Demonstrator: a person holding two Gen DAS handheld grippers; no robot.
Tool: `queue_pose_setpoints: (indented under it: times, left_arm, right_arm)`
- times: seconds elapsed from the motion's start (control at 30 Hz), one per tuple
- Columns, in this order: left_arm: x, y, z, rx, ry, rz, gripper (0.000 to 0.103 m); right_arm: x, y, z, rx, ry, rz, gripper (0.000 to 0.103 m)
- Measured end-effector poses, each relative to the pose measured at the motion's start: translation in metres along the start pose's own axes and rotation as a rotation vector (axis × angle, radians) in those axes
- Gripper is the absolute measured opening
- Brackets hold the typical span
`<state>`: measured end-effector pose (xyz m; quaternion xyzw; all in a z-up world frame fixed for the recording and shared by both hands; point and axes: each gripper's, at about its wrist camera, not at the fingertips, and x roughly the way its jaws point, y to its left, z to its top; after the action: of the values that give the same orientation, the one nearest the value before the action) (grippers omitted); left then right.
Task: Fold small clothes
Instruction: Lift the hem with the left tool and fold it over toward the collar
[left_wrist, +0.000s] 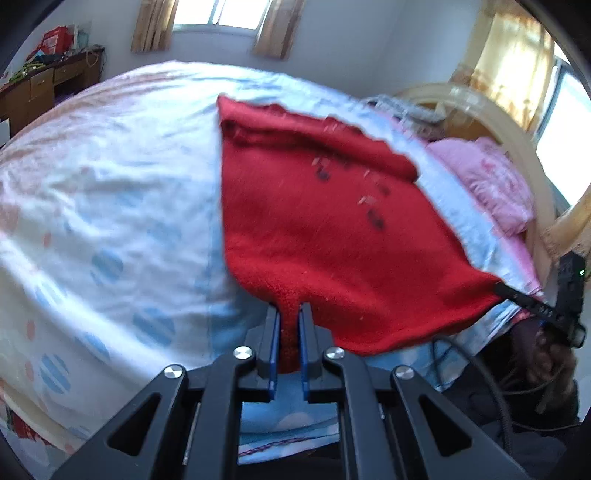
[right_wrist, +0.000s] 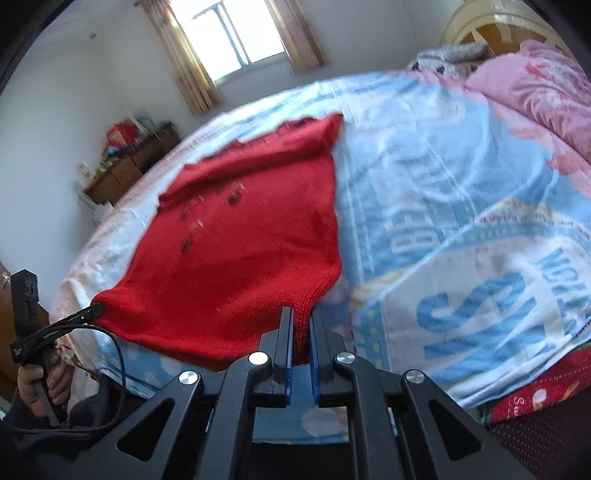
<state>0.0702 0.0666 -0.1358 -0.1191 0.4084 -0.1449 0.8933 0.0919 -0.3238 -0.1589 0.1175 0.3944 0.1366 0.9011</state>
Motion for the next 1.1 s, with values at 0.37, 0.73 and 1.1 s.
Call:
queue_pose_setpoints:
  times: [0.37,0.73,1.1]
  left_arm:
    - [-0.013,-0.006,0.015,0.011,-0.053,-0.056,0.009]
    - [-0.011,-0.004,0.041,0.033,-0.117,-0.03,0.009]
    - [-0.027,0.001,0.078,-0.002,-0.204,-0.054,0.009]
  right_arm:
    - [-0.018,-0.001,0.009,0.038,-0.087,0.05,0.006]
    - [-0.03,0.015,0.041,-0.001,-0.185,0.043,0.006]
    - [-0.048,0.028,0.081,-0.043,-0.291,0.042,0.006]
